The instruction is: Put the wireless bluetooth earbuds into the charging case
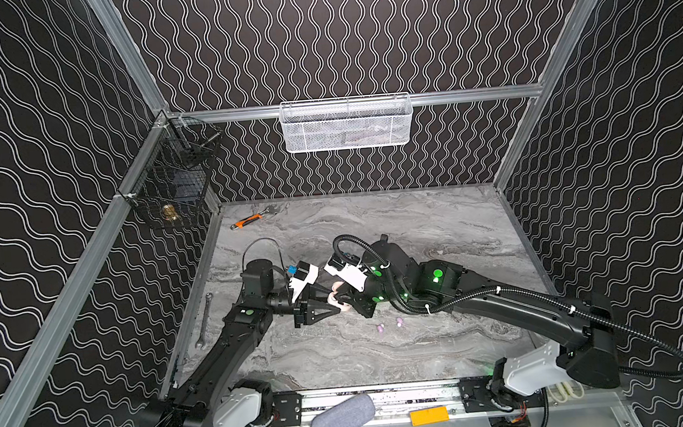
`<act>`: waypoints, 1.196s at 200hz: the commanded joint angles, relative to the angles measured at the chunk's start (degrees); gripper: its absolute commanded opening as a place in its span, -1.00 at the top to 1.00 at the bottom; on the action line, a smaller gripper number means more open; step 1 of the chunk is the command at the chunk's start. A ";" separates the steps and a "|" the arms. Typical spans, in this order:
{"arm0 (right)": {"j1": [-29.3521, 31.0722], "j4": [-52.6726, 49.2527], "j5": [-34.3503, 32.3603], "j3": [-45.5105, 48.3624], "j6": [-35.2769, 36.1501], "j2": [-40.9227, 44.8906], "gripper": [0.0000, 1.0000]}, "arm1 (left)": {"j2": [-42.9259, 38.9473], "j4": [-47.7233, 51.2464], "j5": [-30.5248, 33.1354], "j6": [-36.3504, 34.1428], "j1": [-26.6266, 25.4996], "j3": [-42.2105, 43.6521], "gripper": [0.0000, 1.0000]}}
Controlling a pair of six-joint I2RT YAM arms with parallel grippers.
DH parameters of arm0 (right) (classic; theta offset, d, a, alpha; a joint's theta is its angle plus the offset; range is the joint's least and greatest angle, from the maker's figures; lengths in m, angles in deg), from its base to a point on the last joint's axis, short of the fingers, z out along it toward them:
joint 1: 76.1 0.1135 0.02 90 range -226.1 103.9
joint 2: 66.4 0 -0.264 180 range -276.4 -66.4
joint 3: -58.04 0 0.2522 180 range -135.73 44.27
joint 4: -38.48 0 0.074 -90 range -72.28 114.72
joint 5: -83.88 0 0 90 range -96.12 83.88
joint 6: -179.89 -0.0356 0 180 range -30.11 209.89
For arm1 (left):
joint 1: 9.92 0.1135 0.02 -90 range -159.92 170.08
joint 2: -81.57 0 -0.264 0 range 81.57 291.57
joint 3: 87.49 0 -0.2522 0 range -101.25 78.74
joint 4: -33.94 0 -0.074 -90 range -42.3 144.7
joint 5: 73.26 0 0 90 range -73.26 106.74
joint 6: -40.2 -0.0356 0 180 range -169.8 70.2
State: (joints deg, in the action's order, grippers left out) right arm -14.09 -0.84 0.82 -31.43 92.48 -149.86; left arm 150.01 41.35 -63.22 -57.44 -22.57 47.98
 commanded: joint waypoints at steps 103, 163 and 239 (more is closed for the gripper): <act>0.14 -6.62 5.62 -1.69 3.93 -1.78 0.69 | 0.03 -4.85 -4.06 0.26 -0.12 -0.96 1.00; 0.13 -7.40 6.46 -1.95 5.49 -1.46 0.58 | 0.08 -4.79 -4.32 0.30 -0.12 -0.88 1.00; 0.19 -7.75 6.11 -2.34 5.49 -0.70 0.49 | 0.11 -4.77 -3.99 0.25 -0.10 -1.00 1.00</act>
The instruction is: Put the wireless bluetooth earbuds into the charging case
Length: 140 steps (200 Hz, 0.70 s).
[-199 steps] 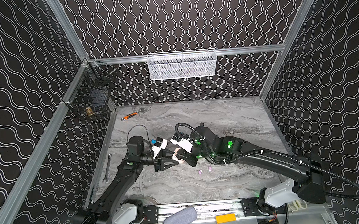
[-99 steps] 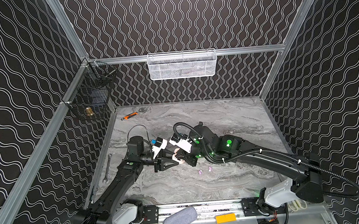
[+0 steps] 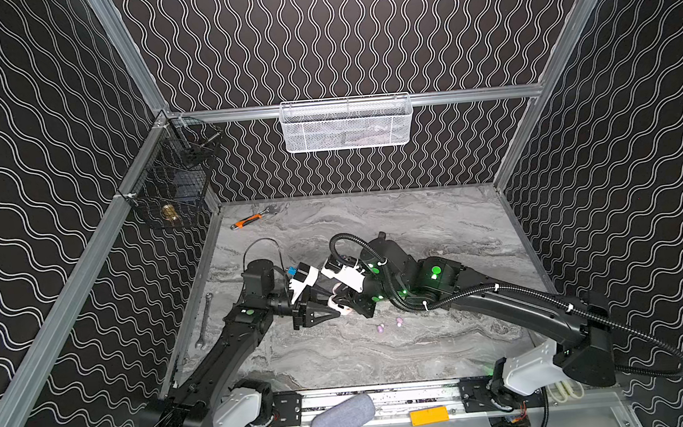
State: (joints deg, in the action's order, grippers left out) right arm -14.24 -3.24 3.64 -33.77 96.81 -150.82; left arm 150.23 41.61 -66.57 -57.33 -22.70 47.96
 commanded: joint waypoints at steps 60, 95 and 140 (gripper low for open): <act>0.36 -5.27 4.87 -0.09 1.17 0.92 0.58 | 0.66 -4.99 -0.79 0.10 0.00 -1.29 1.00; 0.36 -5.35 5.09 -0.36 1.34 0.99 0.65 | 0.63 -4.99 -1.07 0.15 -0.01 -1.29 1.00; 0.36 -5.54 5.62 -0.87 1.51 1.02 0.71 | 0.79 -4.99 -1.30 0.06 -0.05 -1.29 1.00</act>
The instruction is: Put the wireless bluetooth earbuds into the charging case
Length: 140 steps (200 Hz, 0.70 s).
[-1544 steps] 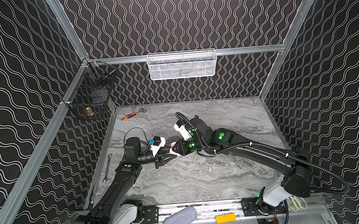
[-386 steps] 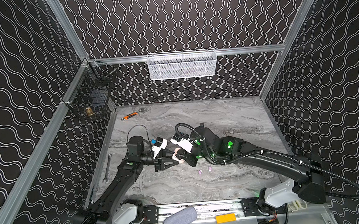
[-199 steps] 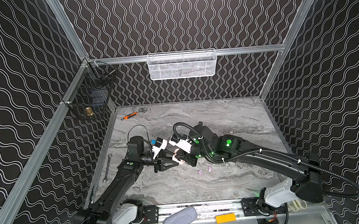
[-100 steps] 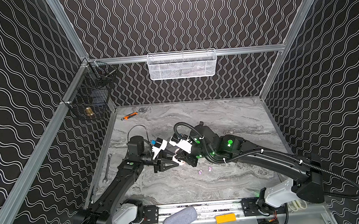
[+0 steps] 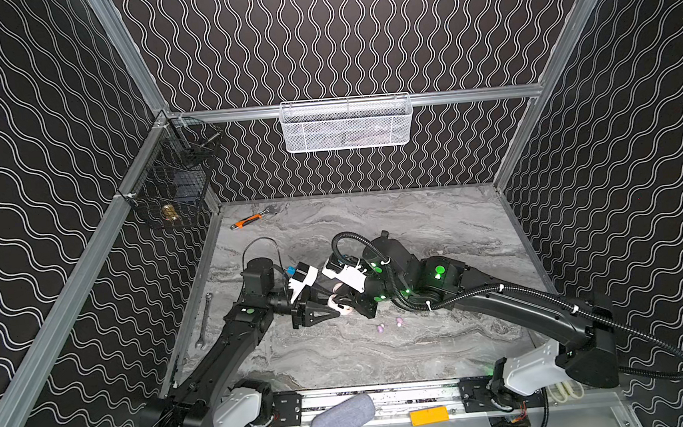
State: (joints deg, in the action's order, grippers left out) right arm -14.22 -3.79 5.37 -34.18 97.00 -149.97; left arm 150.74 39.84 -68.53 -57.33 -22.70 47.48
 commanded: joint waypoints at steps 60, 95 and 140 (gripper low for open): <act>0.34 -5.55 4.42 -0.75 1.56 0.75 0.73 | 0.93 -3.22 0.20 -0.16 0.03 -0.99 1.00; 0.75 -5.85 4.12 -1.16 1.89 0.06 0.72 | 1.27 -3.22 -0.34 0.06 0.01 -1.25 1.00; 1.22 -6.65 0.42 -2.45 2.17 -1.27 0.72 | 1.32 -3.22 -1.29 0.02 0.01 -1.20 1.00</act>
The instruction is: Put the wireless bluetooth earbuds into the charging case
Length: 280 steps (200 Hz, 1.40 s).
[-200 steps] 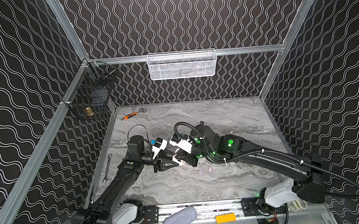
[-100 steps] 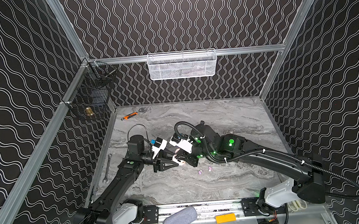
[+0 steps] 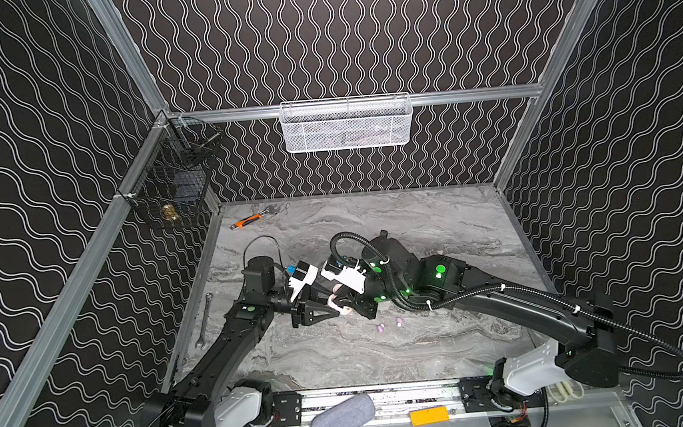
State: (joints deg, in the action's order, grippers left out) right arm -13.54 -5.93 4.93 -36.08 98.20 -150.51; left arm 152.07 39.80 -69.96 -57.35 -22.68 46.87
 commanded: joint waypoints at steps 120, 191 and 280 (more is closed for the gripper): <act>1.57 -6.65 -4.63 -1.89 1.94 -2.43 0.72 | -0.54 -3.18 -2.41 0.42 -0.17 -0.47 1.00; 2.30 -7.18 -5.44 -2.38 2.34 -2.49 0.62 | -0.46 -3.23 -2.56 0.34 -0.29 -0.38 1.00; 2.30 -6.52 -4.12 -1.96 1.88 0.33 0.49 | -0.32 -3.17 -1.95 0.25 -0.26 -0.47 1.00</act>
State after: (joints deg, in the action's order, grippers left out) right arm -11.44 -8.97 -1.26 -38.33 99.58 -150.88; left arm 151.65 39.64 -71.09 -57.26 -23.00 46.91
